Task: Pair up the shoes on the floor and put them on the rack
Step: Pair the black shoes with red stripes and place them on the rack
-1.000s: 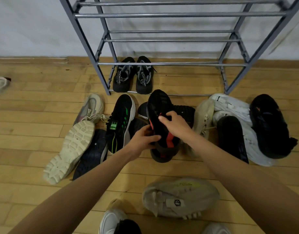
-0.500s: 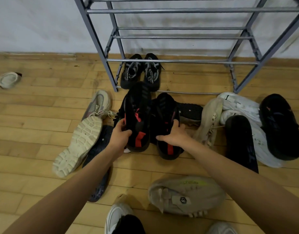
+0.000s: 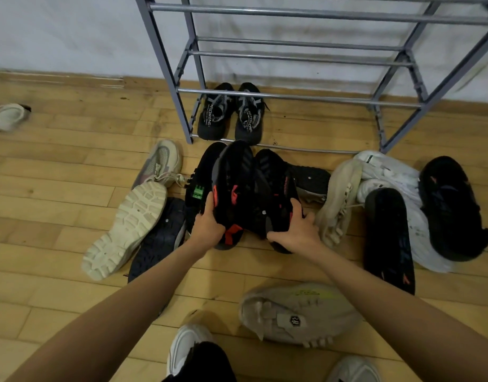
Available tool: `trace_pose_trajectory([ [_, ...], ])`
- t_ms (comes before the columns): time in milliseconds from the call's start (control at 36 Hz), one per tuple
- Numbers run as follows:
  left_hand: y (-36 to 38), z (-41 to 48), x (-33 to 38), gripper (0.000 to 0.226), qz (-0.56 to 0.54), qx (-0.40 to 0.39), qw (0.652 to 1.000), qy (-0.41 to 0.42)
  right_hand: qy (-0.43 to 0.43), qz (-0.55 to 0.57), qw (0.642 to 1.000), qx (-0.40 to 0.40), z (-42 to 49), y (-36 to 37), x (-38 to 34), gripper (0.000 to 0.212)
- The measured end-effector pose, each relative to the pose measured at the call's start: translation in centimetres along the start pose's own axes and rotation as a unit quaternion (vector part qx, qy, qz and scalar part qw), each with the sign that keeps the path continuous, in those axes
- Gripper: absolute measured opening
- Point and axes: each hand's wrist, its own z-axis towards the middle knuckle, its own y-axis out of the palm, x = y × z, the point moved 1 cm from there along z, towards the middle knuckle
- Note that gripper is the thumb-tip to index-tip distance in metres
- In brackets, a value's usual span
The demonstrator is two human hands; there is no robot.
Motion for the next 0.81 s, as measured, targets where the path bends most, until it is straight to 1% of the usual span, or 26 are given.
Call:
trace_pose_trajectory([
  [56, -0.5, -0.2, -0.3, 0.085, -0.026, 0.012, 1.000, 0.012, -0.002, 0.028, 1.000, -0.005, -0.3, -0.5, 0.5, 0.108],
  [111, -0.8, -0.4, -0.4, 0.082, -0.058, 0.042, 0.997, 0.010, -0.015, 0.048, 0.999, 0.003, -0.6, -0.8, 0.9, 0.105],
  [167, -0.9, -0.5, -0.6, 0.081, -0.076, 0.061, 0.995, 0.008, -0.027, 0.060, 0.998, 0.022, -1.0, -1.1, 1.2, 0.102],
  [278, -0.5, -0.7, -0.2, 0.081, -0.128, 0.062, 0.990, 0.020, -0.033, 0.090, 0.993, 0.075, -1.8, -1.9, 1.6, 0.094],
  [389, 0.0, -0.2, 1.8, 0.082, -0.171, 0.021, 0.984, 0.036, -0.028, 0.107, 0.987, 0.121, -2.1, -3.8, 1.6, 0.092],
  [472, 1.0, 0.3, 4.1, 0.080, -0.205, -0.026, 0.977, 0.041, -0.024, 0.119, 0.983, 0.135, -1.8, -5.8, 1.5, 0.090],
  [639, 4.3, 3.3, 10.0, 0.072, -0.218, -0.081, 0.972, 0.027, -0.010, 0.124, 0.981, 0.150, 0.7, -10.3, 1.8, 0.085],
  [806, 6.5, 8.2, 15.1, 0.071, -0.250, -0.084, 0.964, 0.028, 0.023, 0.092, 0.981, 0.171, 5.9, -15.3, 2.0, 0.086],
])
